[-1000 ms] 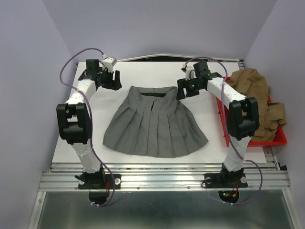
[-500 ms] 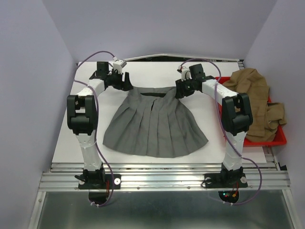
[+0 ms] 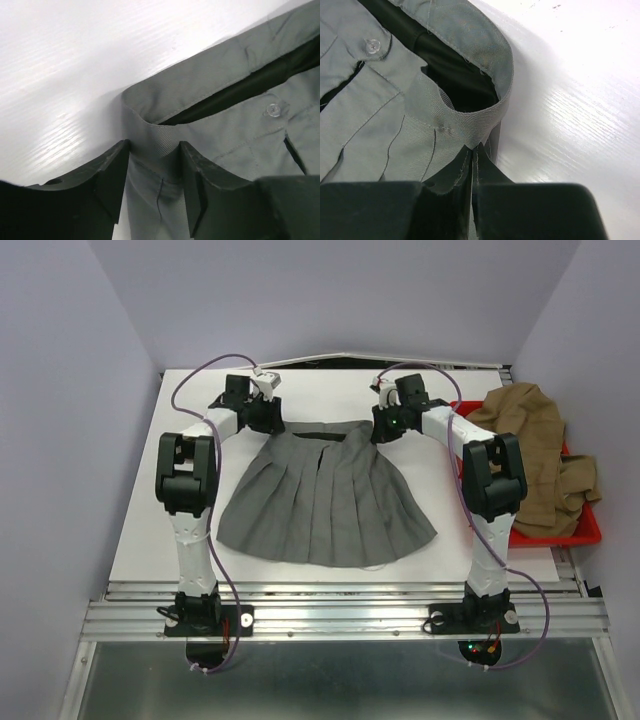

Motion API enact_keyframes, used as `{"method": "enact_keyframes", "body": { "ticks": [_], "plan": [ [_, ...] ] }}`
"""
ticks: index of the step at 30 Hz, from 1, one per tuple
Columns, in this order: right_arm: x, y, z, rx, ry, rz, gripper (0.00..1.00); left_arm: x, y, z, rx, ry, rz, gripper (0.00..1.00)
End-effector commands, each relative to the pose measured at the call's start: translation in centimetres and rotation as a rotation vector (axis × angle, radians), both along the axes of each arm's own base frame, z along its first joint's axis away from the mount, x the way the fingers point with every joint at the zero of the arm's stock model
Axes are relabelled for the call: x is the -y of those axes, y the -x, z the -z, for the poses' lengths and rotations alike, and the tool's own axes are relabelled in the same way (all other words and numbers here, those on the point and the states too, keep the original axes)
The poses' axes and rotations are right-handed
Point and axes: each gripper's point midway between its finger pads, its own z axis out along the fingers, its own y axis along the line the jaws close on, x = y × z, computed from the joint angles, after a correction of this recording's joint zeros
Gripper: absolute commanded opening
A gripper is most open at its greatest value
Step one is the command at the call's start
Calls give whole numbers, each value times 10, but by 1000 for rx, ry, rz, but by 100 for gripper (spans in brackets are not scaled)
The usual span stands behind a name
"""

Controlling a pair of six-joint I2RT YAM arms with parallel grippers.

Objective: Fold and stack the skirts
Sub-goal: Flatten the skirt out

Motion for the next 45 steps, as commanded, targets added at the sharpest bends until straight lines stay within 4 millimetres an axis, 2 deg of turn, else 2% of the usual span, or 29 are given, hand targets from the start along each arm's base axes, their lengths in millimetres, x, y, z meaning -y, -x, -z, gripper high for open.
{"method": "enact_keyframes", "body": {
  "ticks": [1,2,4,5,6,7,9,10,11,12,13,14,15,16,19,21,22,23,25,26,28,29,31,33,38,40,42,43,45],
  "plan": [
    [-5,-22,-24,93,-26,8,1,-23,-30,-23,80,-26,-148,46],
    [-4,-23,-25,95,-24,14,1,-26,-32,-22,76,-31,-161,32],
    [-4,-25,-28,100,-22,22,1,-28,-33,-22,67,-35,-161,16],
    [-2,-27,-33,112,-18,35,1,-31,-34,-30,82,-33,-169,0],
    [-2,-28,-38,122,-17,38,1,-33,-34,-35,93,-30,-173,0],
    [0,-29,-41,132,-10,47,1,-33,-31,-52,125,-8,-161,0],
    [8,-36,-67,188,-10,72,1,-36,-26,-77,173,9,-152,0],
    [21,-42,-79,216,-7,102,1,-41,-19,-107,229,33,-142,0],
    [26,-49,-112,279,-25,125,1,-44,-15,-125,265,35,-140,0],
    [32,-53,-131,318,-37,138,1,-47,-11,-141,299,36,-137,0],
    [42,-58,-152,359,-44,160,1,-55,-3,-180,379,36,-143,0],
    [43,-60,-172,404,-50,164,1,-59,1,-200,424,29,-149,0],
    [49,-63,-213,491,-59,172,1,-63,5,-217,467,21,-147,0],
    [50,-62,-231,531,-65,175,1,-65,16,-252,541,26,-136,0],
    [51,-50,-283,626,-98,175,1,-59,40,-299,631,36,-90,0],
    [52,-41,-297,653,-113,170,1,-58,52,-310,643,56,-96,0],
    [53,-30,-312,683,-123,165,1,-59,57,-306,635,60,-108,0],
    [55,-27,-308,681,-119,171,1,-61,68,-319,668,63,-120,0],
    [59,-18,-316,709,-117,182,1,-69,76,-317,693,54,-171,0],
    [61,-6,-328,736,-124,180,1,-71,89,-333,737,62,-193,0],
    [63,6,-336,741,-126,177,1,-79,110,-347,794,62,-240,0],
    [63,17,-350,764,-132,165,1,-81,118,-351,808,70,-256,0],
    [61,32,-352,736,-134,136,1,-88,140,-364,848,73,-302,0],
    [62,50,-371,751,-146,117,1,-91,154,-370,858,81,-323,0],
    [64,83,-384,712,-178,125,1,-94,196,-394,882,99,-347,0],
    [67,89,-392,714,-183,144,1,-94,205,-402,892,115,-351,0],
    [72,85,-393,711,-168,173,1,-91,207,-403,889,124,-336,0],
    [73,81,-391,704,-160,183,1,-88,207,-403,886,129,-321,0],
    [74,63,-367,636,-128,205,1,-86,195,-392,844,135,-316,0]
  ]
}}
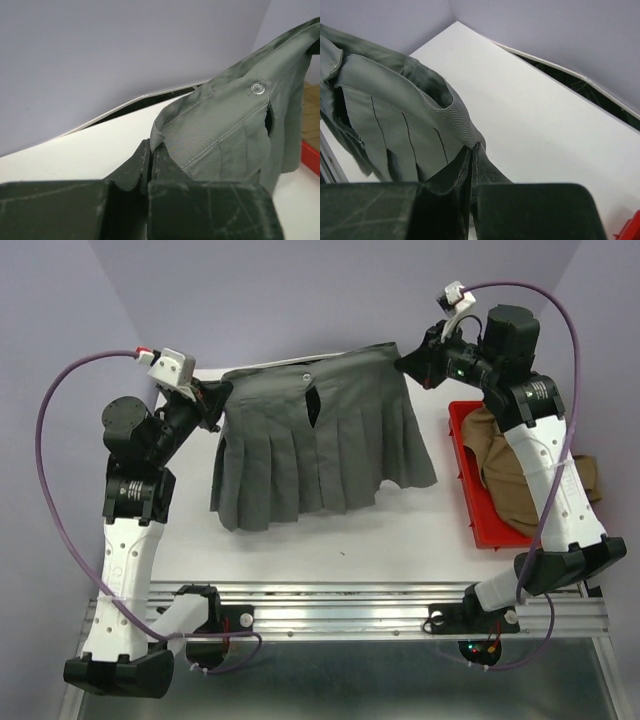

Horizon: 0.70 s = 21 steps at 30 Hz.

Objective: Fold and stack the skirts
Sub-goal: Flatten the skirt out

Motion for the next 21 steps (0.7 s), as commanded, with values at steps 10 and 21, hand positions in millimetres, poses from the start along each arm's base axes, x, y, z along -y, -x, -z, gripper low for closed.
{"method": "enact_keyframes", "body": {
  "ticks": [10,21],
  "plan": [
    [45,-151,209,-371,211,329,1,-41,-172,110,-281,-38,-255,15],
    [65,-195,292,-412,406,422,86,-63,-236,150,-474,-160,-341,93]
  ]
}}
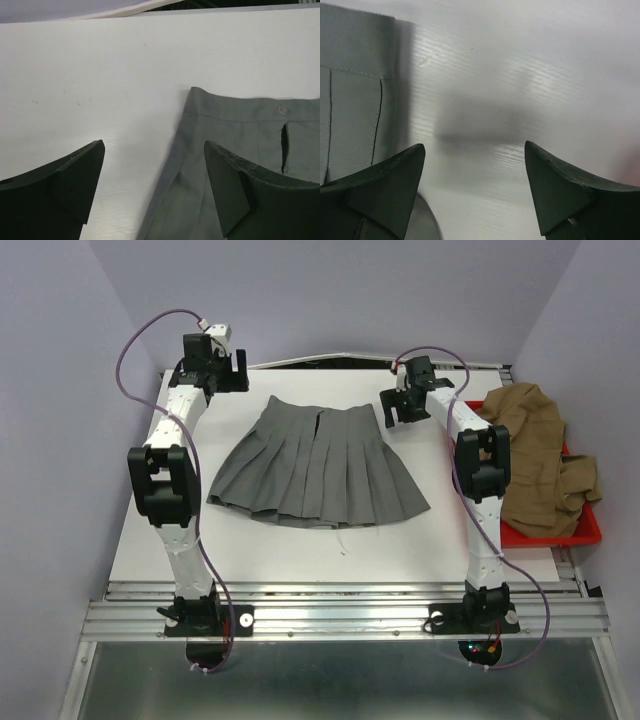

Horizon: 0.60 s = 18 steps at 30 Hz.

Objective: Fold and stack the skirts
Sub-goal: Flatten the skirt out

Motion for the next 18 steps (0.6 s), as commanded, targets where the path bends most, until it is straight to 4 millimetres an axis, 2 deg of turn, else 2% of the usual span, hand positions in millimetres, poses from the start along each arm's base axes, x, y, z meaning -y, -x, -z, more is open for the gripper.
{"method": "enact_keyframes", "body": {
  "ticks": [1,2,4,5,9,10,12,13,16,17,18],
  "plan": [
    [3,-14,-97,225,15,-7,85,-11,40,-89,140,-63,-12,93],
    [1,-9,-99,223,-1,-10,84,-12,60,-72,97,-68,-9,93],
    [-6,10,-94,171,-46,-42,82,-14,82,-51,38,-71,-11,93],
    [-7,20,-89,129,-51,-48,79,-14,102,-29,-14,-76,-4,91],
    [-14,64,-60,-34,-97,-107,68,-12,146,18,-125,-76,27,83],
    [-13,83,-47,-94,-97,-130,65,-12,159,35,-171,-74,31,81],
    [-12,100,-37,-137,-99,-150,63,-11,170,43,-204,-66,36,71],
    [-10,115,-28,-173,-94,-156,60,-9,179,52,-232,-58,50,68],
    [-5,133,-13,-217,-77,-168,55,-7,187,64,-272,-51,59,61],
    [-3,145,-5,-253,-79,-171,51,-7,191,73,-306,-48,58,59],
    [-5,151,-2,-267,-92,-181,44,-5,195,80,-336,-41,69,52]
  ]
}}
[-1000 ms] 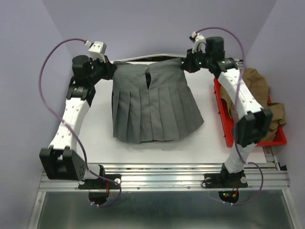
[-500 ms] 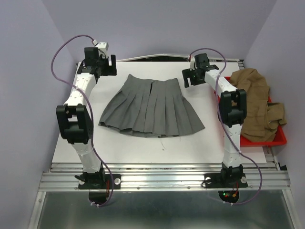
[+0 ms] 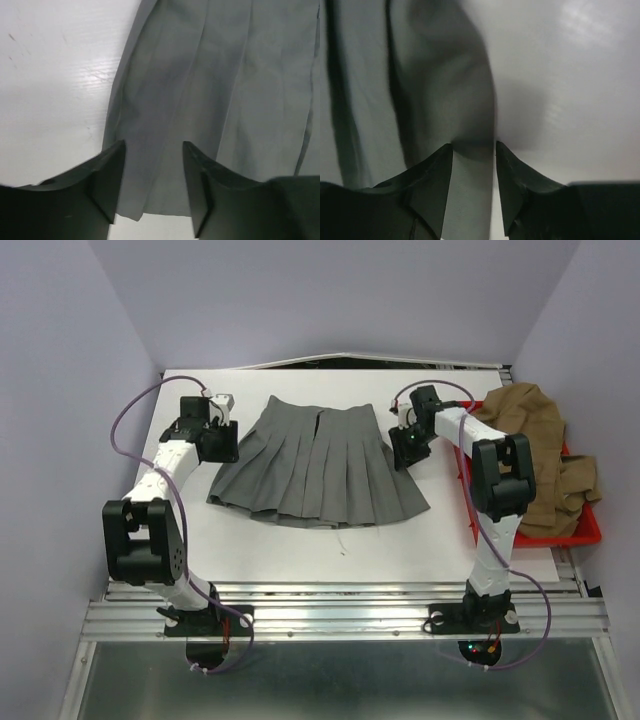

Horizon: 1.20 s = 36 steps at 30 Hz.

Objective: Fold and stack the skirts
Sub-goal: Flatten the skirt out

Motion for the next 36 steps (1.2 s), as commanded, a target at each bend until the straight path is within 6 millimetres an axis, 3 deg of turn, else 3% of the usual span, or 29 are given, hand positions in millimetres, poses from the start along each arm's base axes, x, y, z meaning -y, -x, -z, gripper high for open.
{"method": "enact_keyframes", "body": {
  "ticks": [1,3,5,9,12,13,14,16,17,18,19,20,21,22,23,24,25,26,27,29,31,33,36],
  "plan": [
    [-6,32,0,-62,-45,-58,44,5,8,12,-52,18,31,48],
    [-13,52,9,-124,-95,-69,34,9,13,29,-111,34,47,36],
    [-20,65,11,-161,-150,-77,21,10,12,47,-157,38,49,32],
    [-42,108,19,-252,-299,-93,5,9,-12,70,-209,24,53,20],
    [-61,122,17,-270,-386,-104,1,3,-53,83,-213,-8,33,14],
    [-71,133,15,-284,-444,-109,1,1,-63,87,-222,-18,28,13],
    [-80,141,13,-291,-471,-123,1,1,-92,90,-202,-21,27,12],
    [-113,172,4,-321,-516,-192,1,0,-115,91,-204,-38,27,8],
    [-130,173,-1,-271,-542,-239,4,1,-149,85,-153,-44,28,8],
    [-156,194,-7,-271,-553,-319,7,4,-164,81,-135,-53,35,7],
    [-172,200,-15,-263,-580,-336,10,7,-173,79,-134,-61,46,8],
    [-190,197,-28,-195,-618,-388,22,12,-206,60,-48,-76,72,13],
    [-202,200,-37,-173,-635,-417,31,15,-216,51,-19,-84,85,18],
    [-212,201,-46,-161,-654,-438,33,21,-223,40,11,-97,98,24],
    [-218,200,-54,-153,-662,-450,49,26,-231,25,52,-93,113,34],
    [-225,187,-70,-85,-667,-488,57,31,-236,-4,117,-93,127,58],
    [-226,182,-79,-45,-653,-516,61,31,-240,-25,176,-92,120,65],
    [-217,182,-81,-73,-611,-511,66,31,-236,-78,274,-88,114,71],
    [-220,168,-105,19,-593,-551,68,28,-224,-66,242,-90,110,82],
    [-205,158,-119,33,-554,-512,74,23,-200,-100,313,-106,103,88],
    [-194,141,-142,125,-540,-515,77,22,-181,-115,335,-112,109,89],
    [-182,124,-149,164,-511,-482,77,23,-149,-118,320,-102,130,89],
    [-165,81,-142,238,-412,-412,73,32,-100,-95,235,-44,178,85]
  ]
}}
